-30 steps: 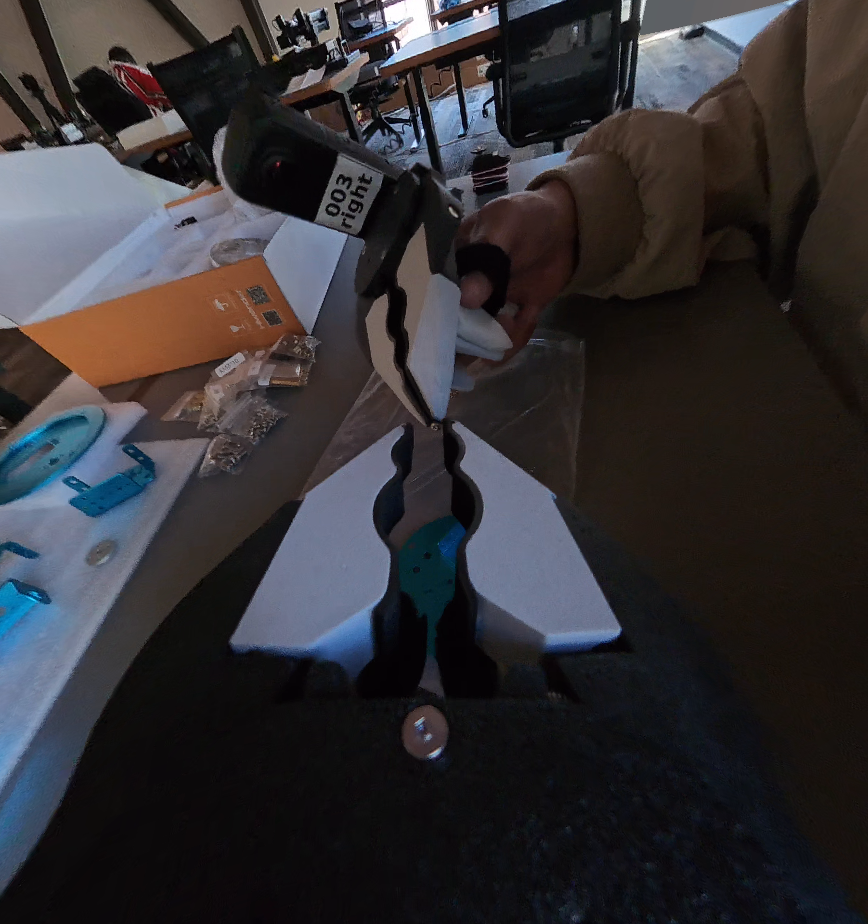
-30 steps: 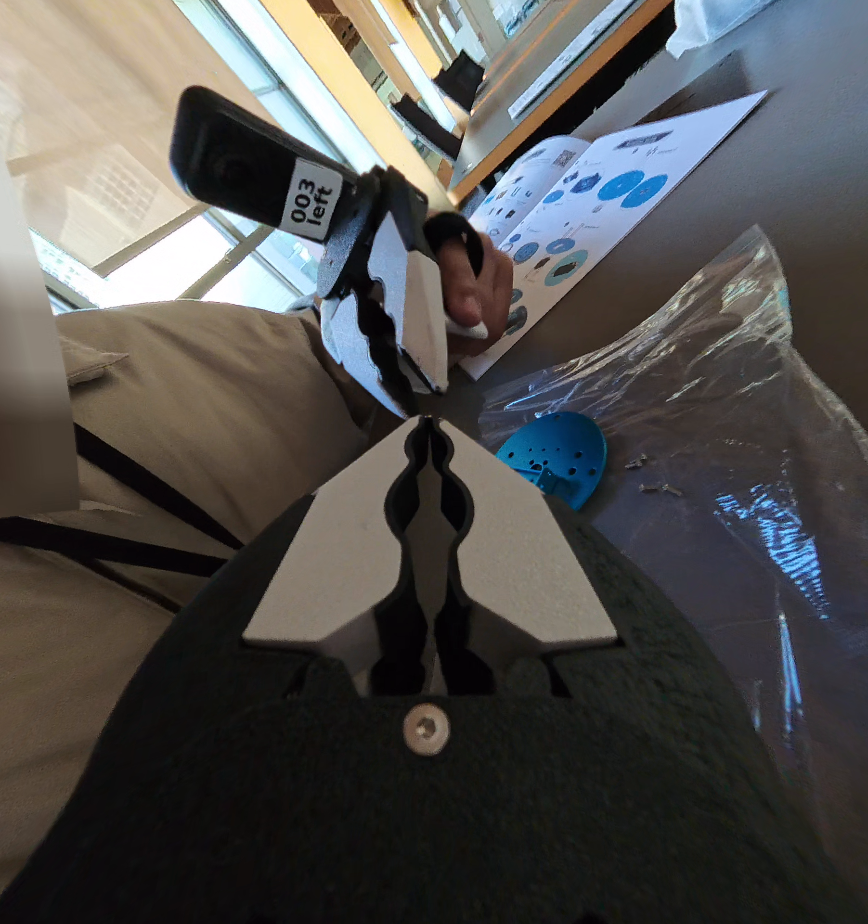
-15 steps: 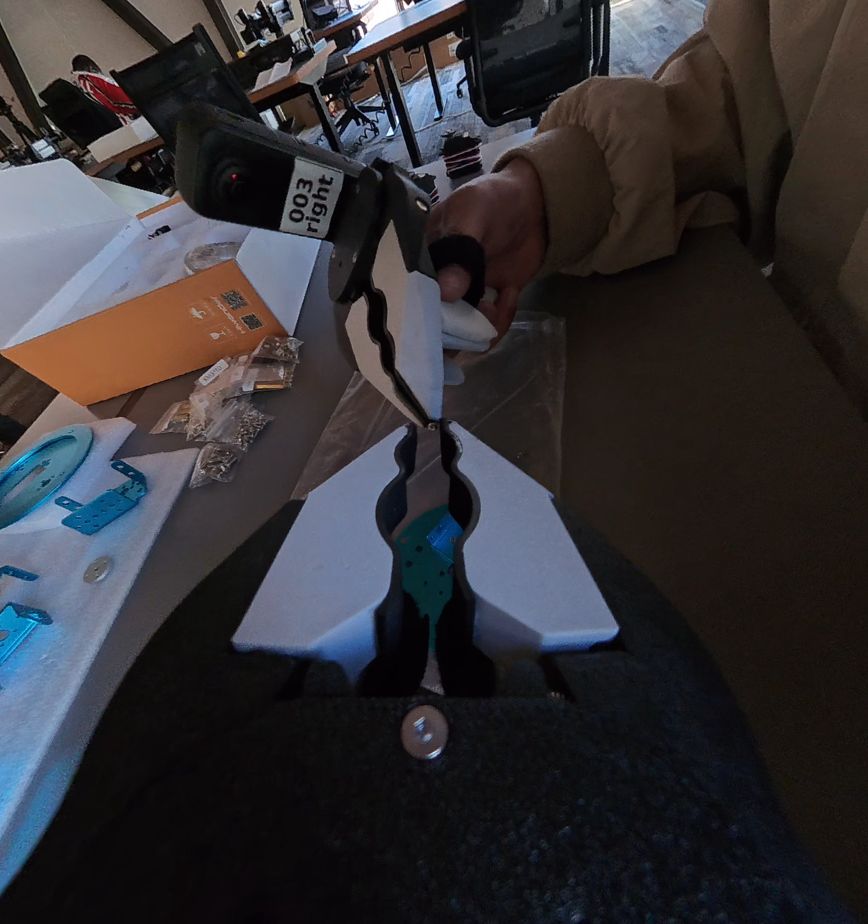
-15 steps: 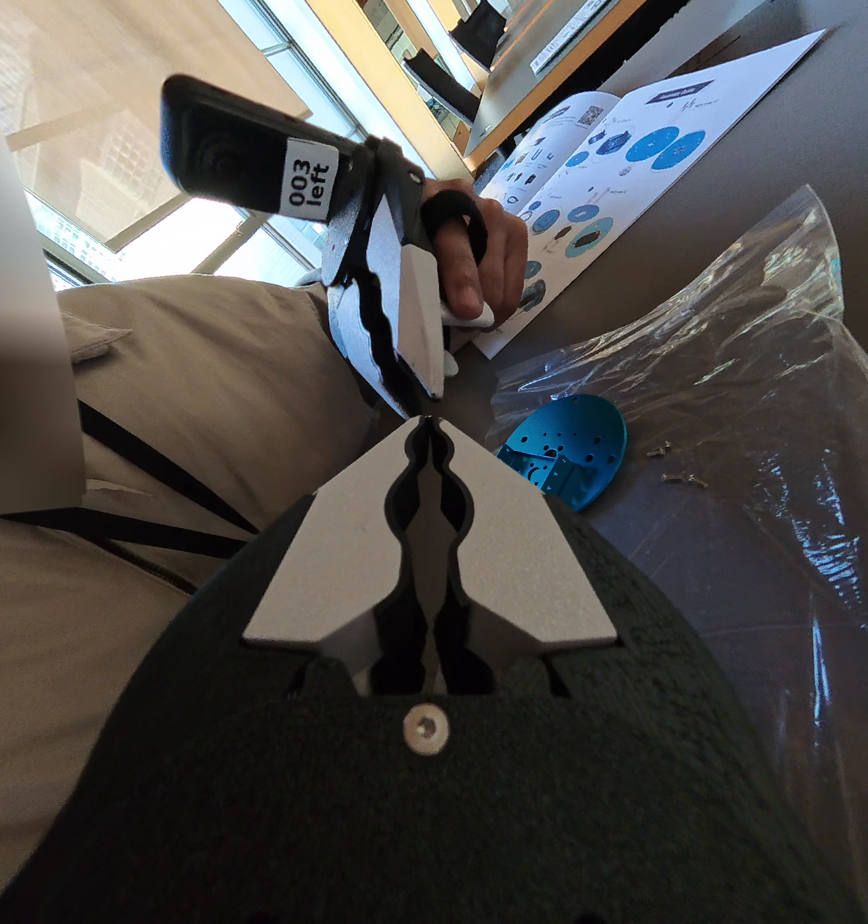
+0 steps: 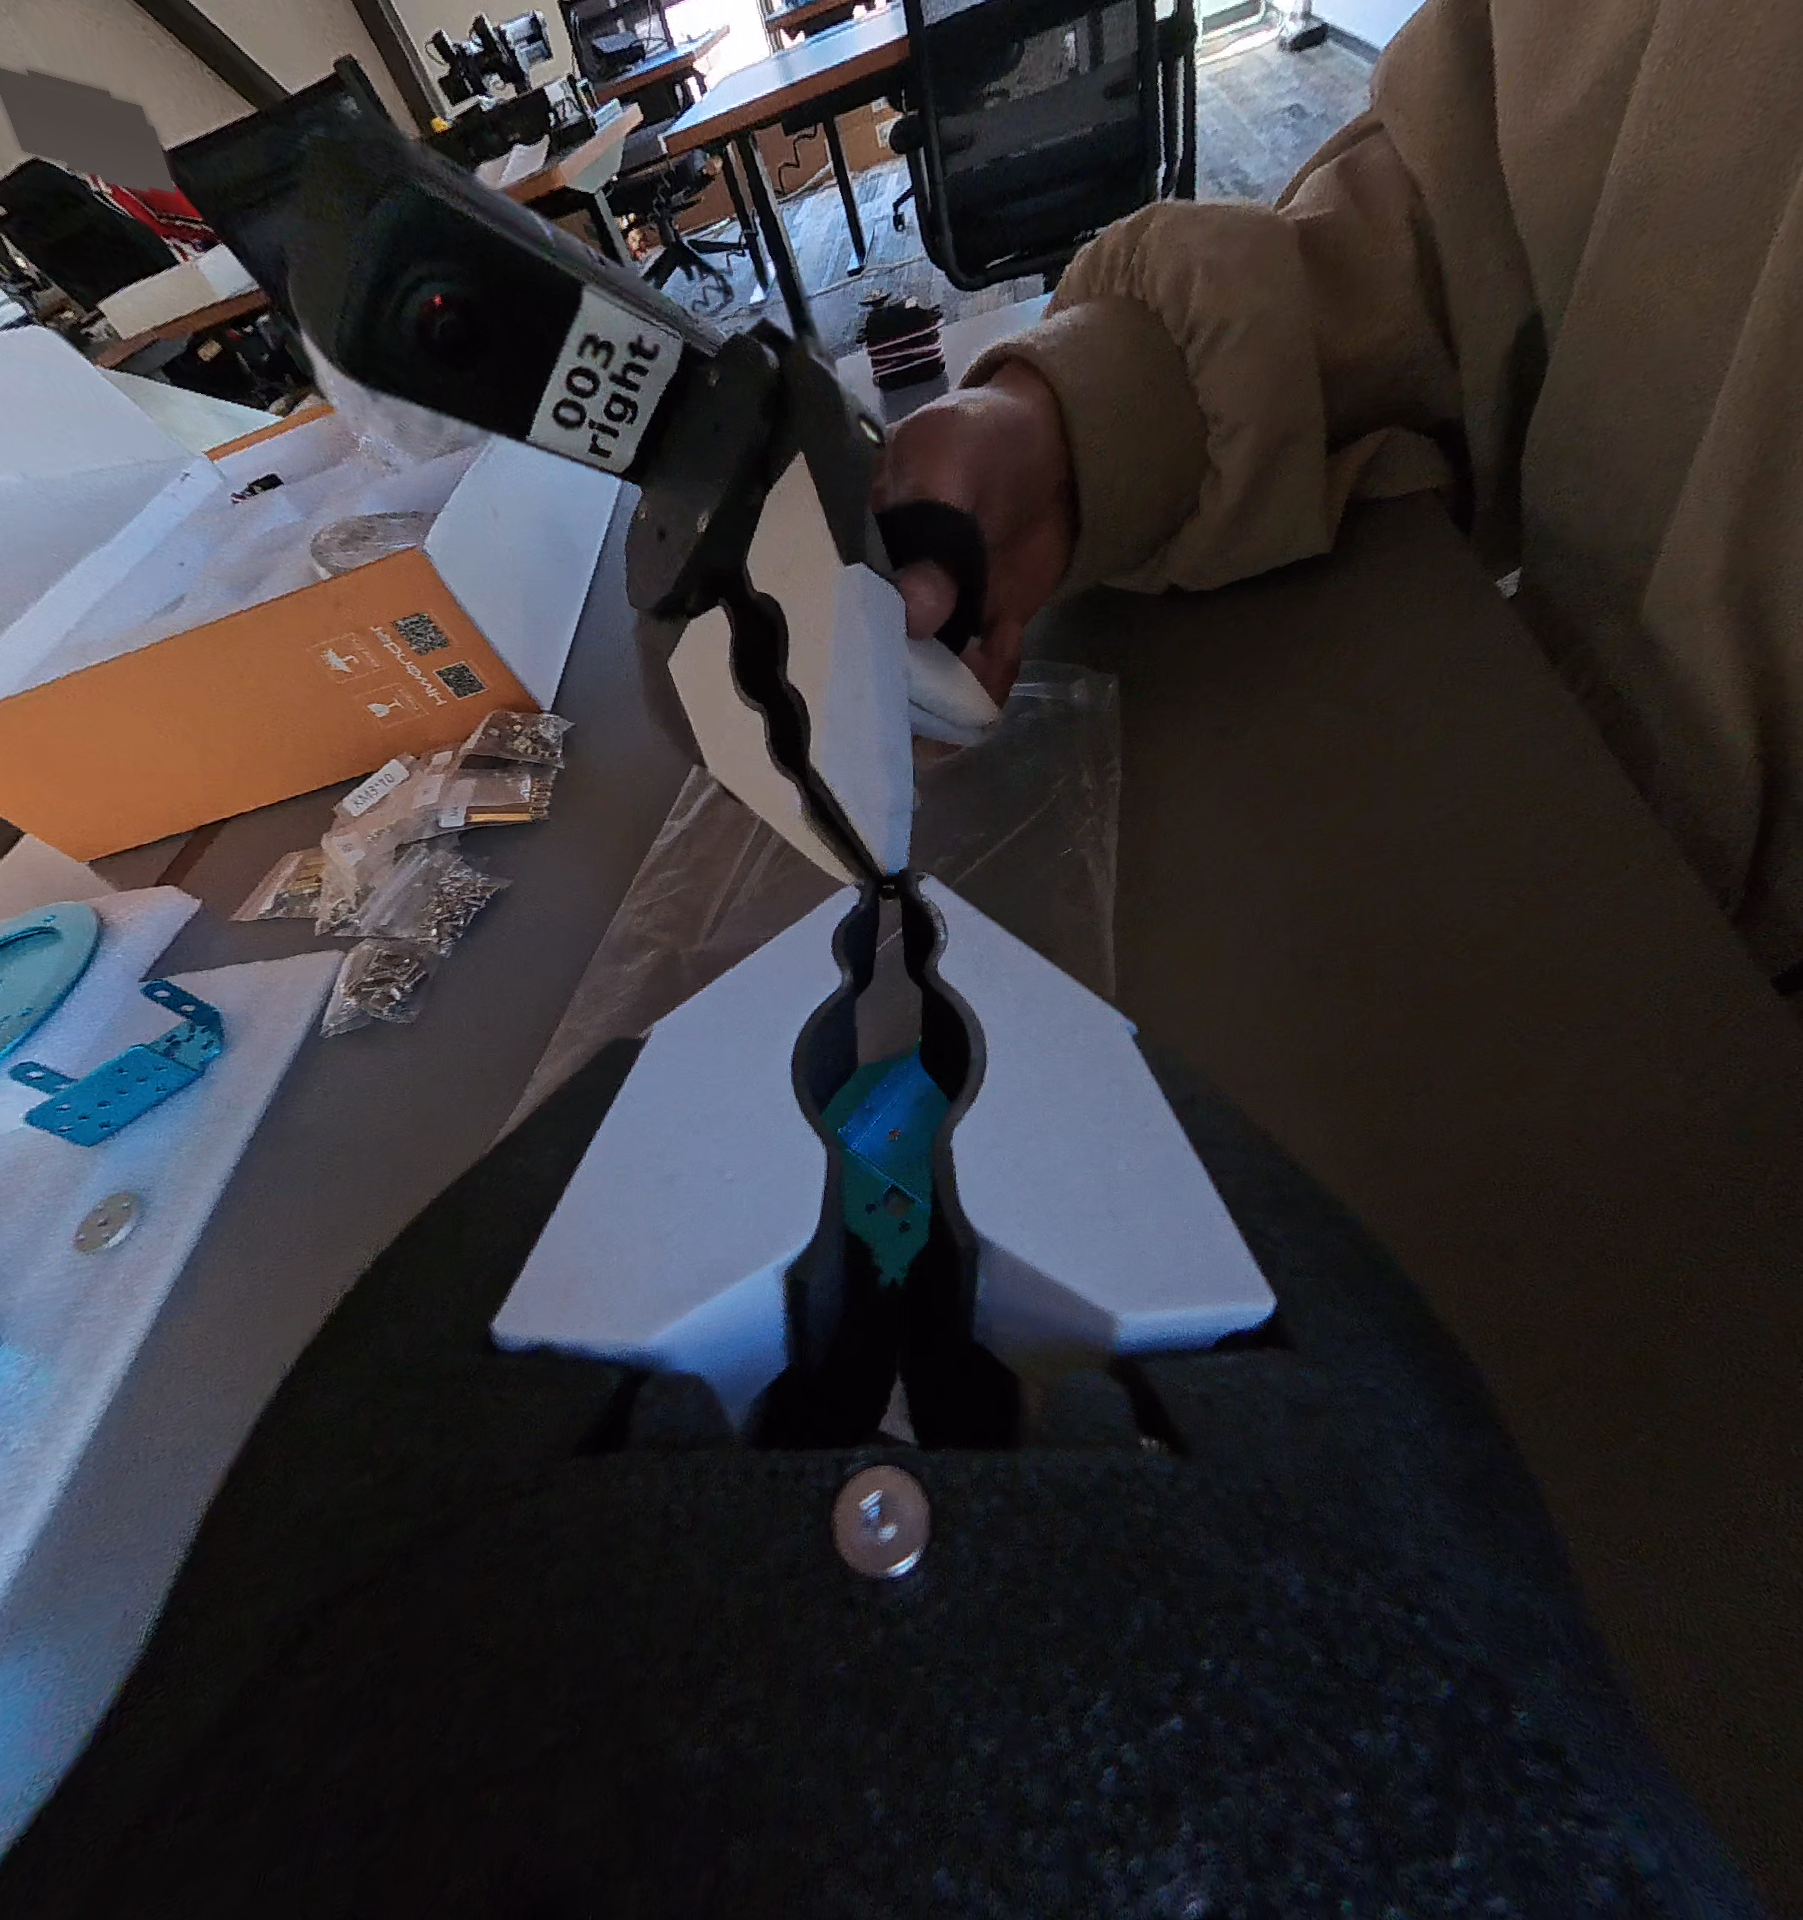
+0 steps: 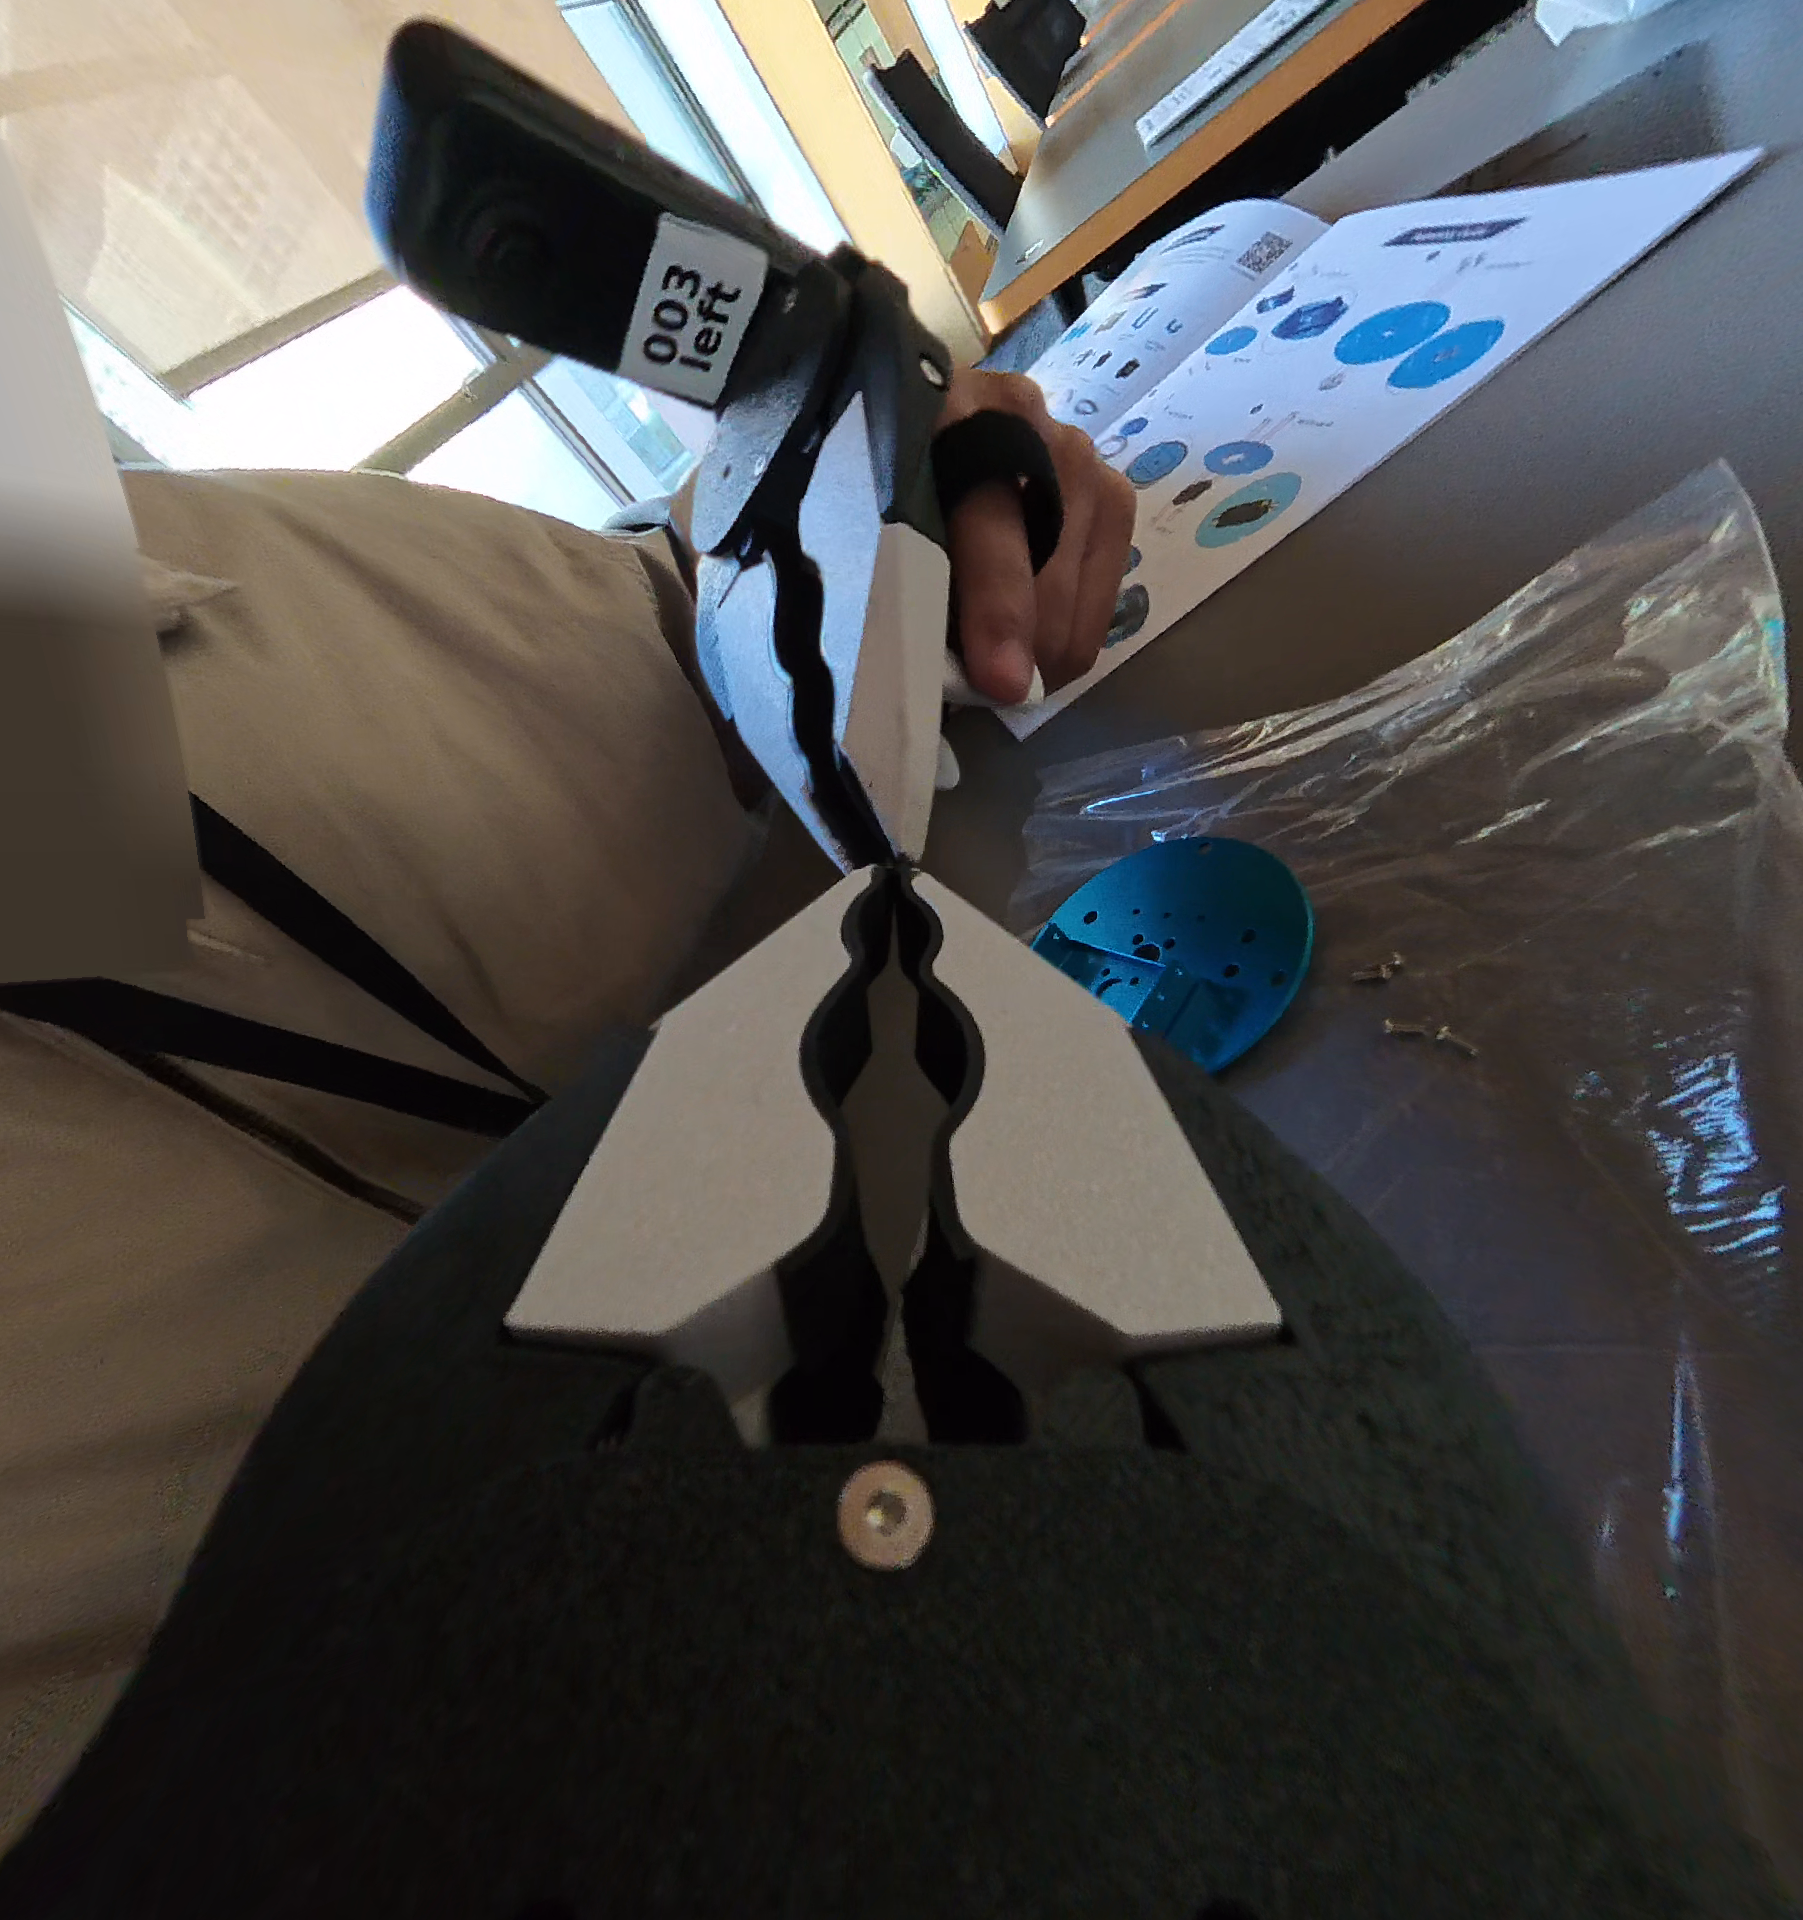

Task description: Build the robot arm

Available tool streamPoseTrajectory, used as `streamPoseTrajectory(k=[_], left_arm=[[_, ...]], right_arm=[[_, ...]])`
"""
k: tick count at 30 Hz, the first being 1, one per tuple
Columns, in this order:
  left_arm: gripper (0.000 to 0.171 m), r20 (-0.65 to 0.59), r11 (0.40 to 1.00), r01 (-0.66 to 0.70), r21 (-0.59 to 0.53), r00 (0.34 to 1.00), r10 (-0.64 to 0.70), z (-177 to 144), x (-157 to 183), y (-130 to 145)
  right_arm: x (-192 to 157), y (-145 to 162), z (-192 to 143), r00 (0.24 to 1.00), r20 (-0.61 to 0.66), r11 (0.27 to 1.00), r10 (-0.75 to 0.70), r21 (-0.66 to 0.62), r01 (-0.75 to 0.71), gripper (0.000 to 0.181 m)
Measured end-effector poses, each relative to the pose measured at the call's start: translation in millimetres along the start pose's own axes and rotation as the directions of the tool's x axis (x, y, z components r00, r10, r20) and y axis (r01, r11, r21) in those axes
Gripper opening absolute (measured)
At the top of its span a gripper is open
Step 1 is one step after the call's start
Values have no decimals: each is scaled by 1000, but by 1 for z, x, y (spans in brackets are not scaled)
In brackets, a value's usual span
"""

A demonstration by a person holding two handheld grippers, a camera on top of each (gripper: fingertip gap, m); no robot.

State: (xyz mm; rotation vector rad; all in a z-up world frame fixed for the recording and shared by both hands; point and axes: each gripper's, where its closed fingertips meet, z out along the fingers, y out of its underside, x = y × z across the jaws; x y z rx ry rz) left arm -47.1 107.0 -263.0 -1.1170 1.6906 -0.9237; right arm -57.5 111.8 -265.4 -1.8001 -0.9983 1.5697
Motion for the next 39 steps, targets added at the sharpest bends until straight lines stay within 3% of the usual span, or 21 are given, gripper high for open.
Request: streamPoseTrajectory(k=[7, 14, 19, 22, 27, 31, 39], left_arm=[[1, 10, 999, 24, 34, 1000, -24, -1, -5, -2], [1, 20, 992, 107, 60, 994, -108, -3, -16, 0], [0, 29, 967, 247, 68, 968, -250, -5, -31, 5], [0, 18, 963, 270, 25, 963, -270, -9, -33, 11], [0, 39, 988, 88, -128, 996, -84, -19, -18, 19], [0, 73, 976, 13, -215, 997, 3, -27, -3, 25], [0, 172, 976, 160, -148, 976, -134, -43, -18, 48]], right_arm=[[2, -5, -2, 996, -39, 996, -81, 24, 82, 0], [12, -17, -13, 953, -179, 964, -243, 60, 258, 6], [22, -5, -10, 825, -324, 885, -463, -122, 449, 15], [28, 21, 0, 833, -319, 886, -453, -270, 378, 24], [40, 39, -3, 767, -359, 820, -532, -443, 362, 20], [51, 50, -8, 808, -390, 849, -441, -472, 236, 19], [37, 57, 6, 889, -307, 886, -339, -422, 192, 12]])
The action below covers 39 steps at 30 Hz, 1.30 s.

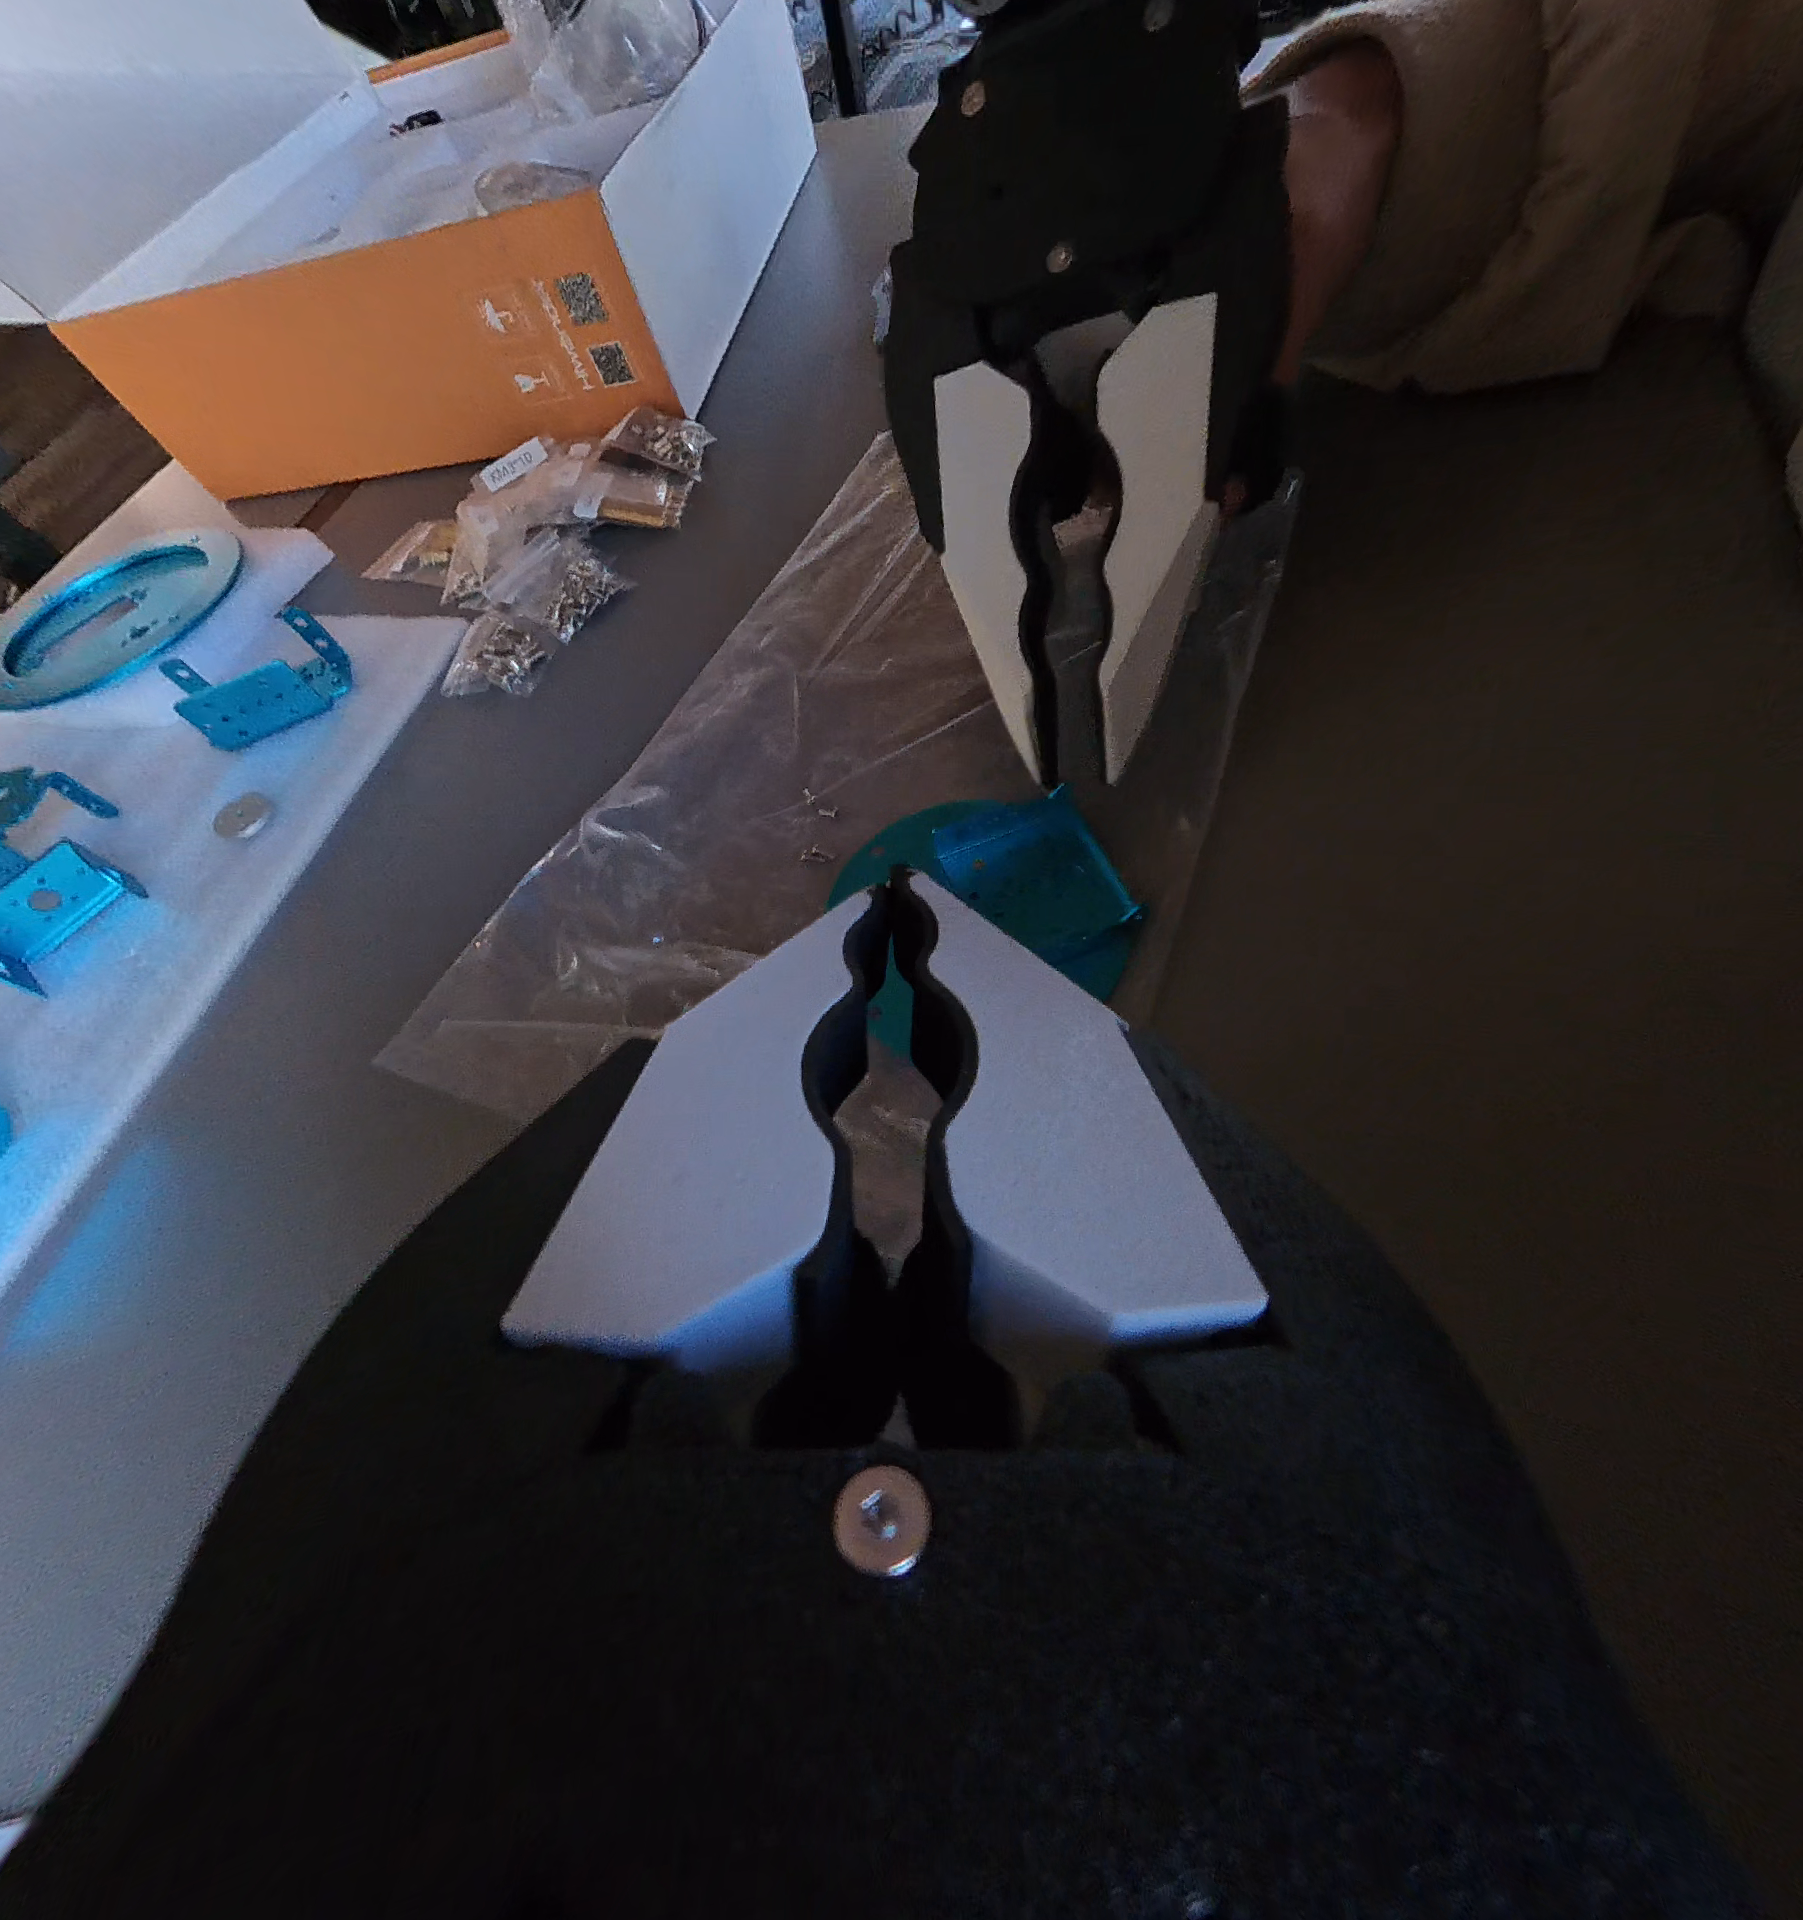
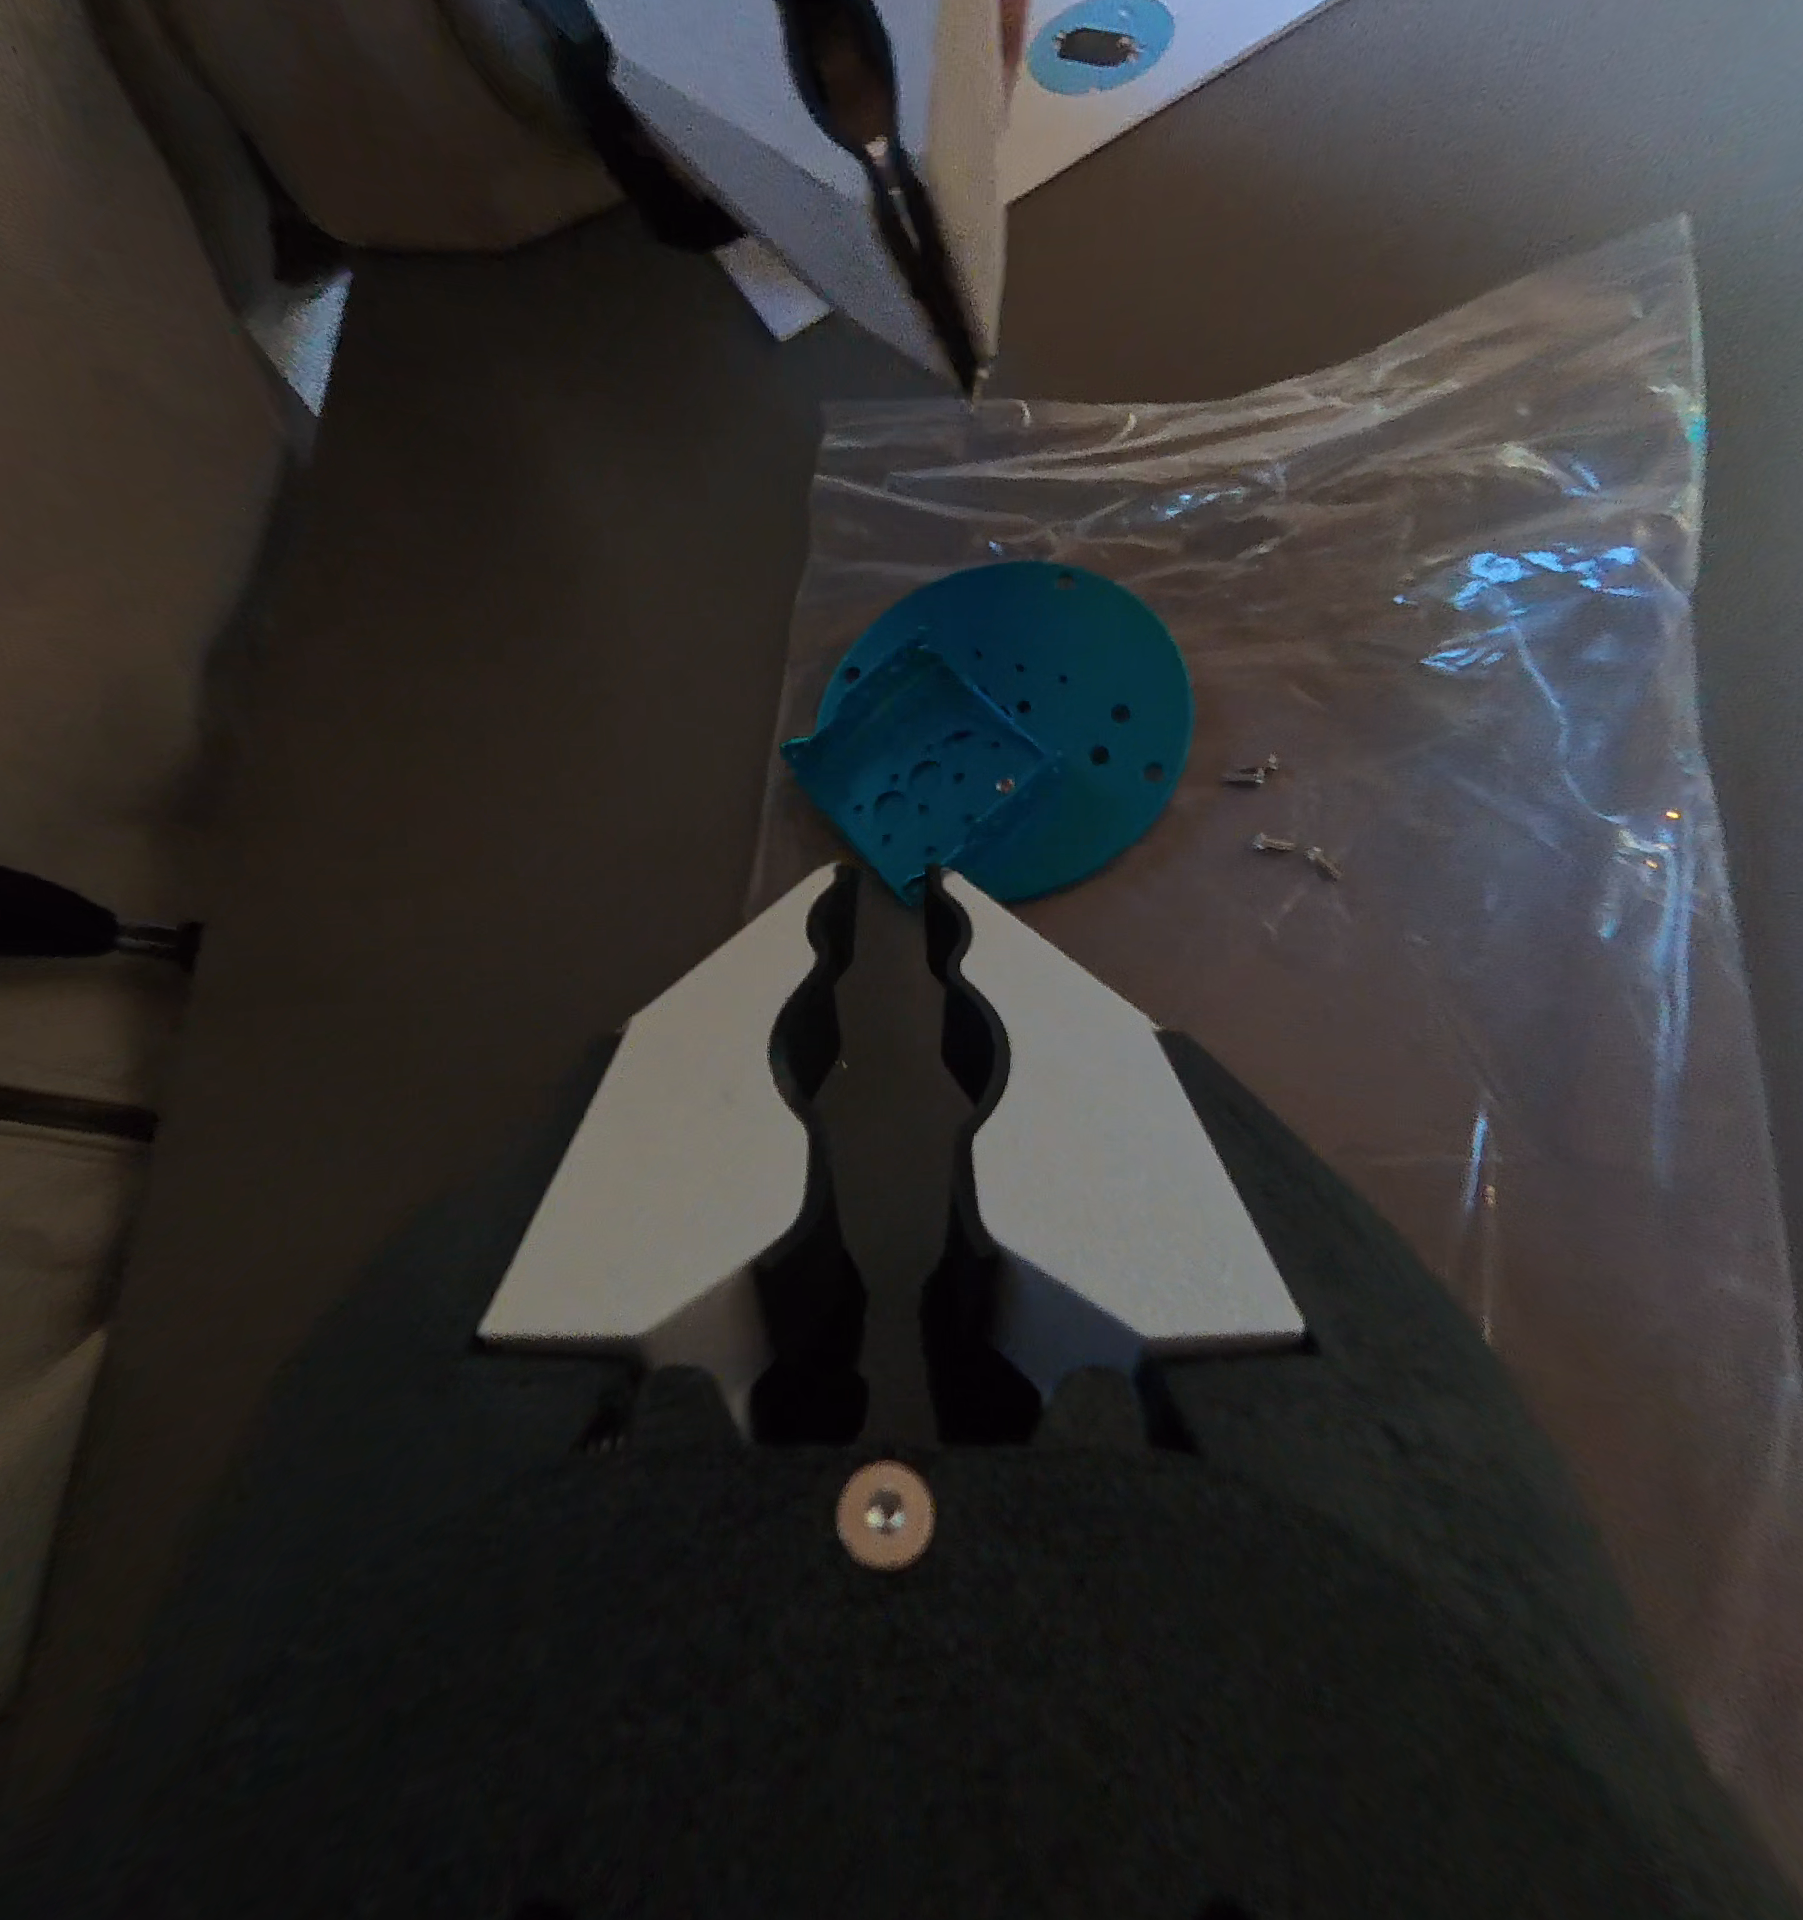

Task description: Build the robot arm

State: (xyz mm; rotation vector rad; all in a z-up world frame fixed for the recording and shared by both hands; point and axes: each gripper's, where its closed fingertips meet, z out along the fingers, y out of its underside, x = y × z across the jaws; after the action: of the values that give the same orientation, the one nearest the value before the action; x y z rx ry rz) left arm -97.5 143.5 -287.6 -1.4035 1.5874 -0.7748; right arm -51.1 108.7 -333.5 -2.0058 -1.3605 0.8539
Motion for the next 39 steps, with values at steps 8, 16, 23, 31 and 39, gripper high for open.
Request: streamPoseTrajectory(k=[8, 16, 23, 31, 39], left_arm=[[0, -24, 999, -29, -24, 999, 29, 2, -1, 10], [0, -24, 999, -33, -5, 999, 33, 5, 4, 12], [0, -18, 1000, -20, 8, 1000, 21, 5, 1, 13], [0, -15, 999, -39, -4, 999, 39, 6, 2, 14], [0, -18, 987, -139, -82, 990, 138, 14, 17, 21]], right_arm=[[-5, -2, 9, 1000, 28, 1000, -7, 4, 7, 12], [-10, 1, 14, 998, 51, 1000, -25, -5, 26, 16], [-19, -9, 18, 995, 65, 997, -73, 33, 71, 24], [-21, -11, 22, 994, 79, 997, -74, 32, 72, 29], [-20, -14, 17, 995, 68, 996, -77, 41, 74, 29]])
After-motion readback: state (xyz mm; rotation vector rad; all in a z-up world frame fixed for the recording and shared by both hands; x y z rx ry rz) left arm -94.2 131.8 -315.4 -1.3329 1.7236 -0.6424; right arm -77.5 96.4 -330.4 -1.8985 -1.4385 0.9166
